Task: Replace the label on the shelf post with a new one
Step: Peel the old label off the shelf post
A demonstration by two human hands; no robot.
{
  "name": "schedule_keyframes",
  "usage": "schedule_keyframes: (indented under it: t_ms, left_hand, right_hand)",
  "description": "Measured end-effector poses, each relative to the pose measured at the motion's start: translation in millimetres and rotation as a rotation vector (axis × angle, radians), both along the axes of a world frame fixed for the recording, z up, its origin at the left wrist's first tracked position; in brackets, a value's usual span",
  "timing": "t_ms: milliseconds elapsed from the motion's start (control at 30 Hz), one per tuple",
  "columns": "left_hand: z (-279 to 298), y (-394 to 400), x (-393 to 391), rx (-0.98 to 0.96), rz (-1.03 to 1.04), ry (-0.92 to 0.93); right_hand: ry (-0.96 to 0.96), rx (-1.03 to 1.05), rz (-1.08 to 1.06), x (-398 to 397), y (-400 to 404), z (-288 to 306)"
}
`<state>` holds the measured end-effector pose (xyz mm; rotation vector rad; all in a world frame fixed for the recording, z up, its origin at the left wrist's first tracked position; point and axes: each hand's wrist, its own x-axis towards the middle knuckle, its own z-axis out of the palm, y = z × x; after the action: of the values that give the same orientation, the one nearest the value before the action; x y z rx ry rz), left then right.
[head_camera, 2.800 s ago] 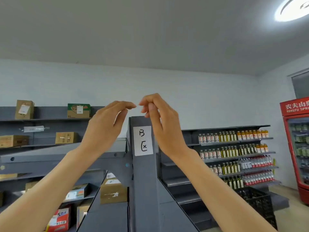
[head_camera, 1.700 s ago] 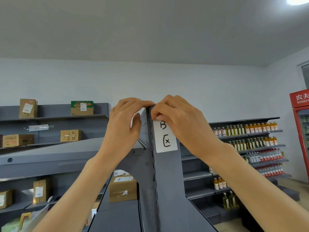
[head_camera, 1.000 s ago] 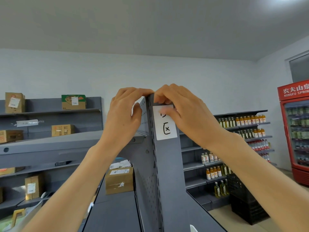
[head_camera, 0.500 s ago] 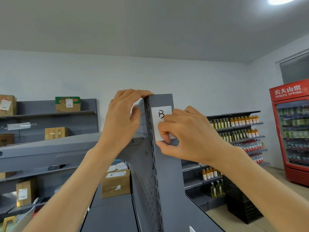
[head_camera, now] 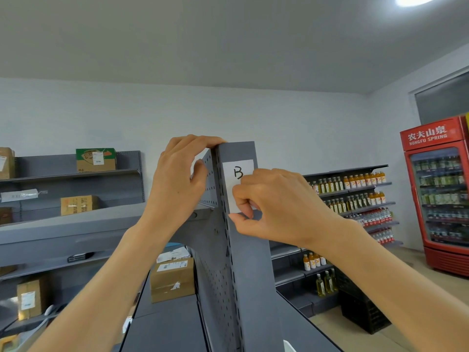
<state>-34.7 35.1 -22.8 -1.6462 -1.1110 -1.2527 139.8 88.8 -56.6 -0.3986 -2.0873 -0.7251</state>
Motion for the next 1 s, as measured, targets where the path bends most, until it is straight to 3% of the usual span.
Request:
schedule_keyframes:
  t_ms: [267, 800, 1000]
  left_hand:
    - [-0.2, -0.1, -0.2, -0.012, 0.011, -0.001]
    - [1.4, -2.4, 1.5, -0.017, 0.028, 0.008]
    - [1.1, -1.8, 1.8, -0.013, 0.018, 0.003]
  right_hand:
    - [-0.027, -0.108, 0.047, 2.8, -6.2, 7.2]
    - [-0.014, -0.124, 0.031, 4.0, -8.2, 3.2]
    - [0.086, -0.125, 0.121, 1.1, -4.8, -1.2]
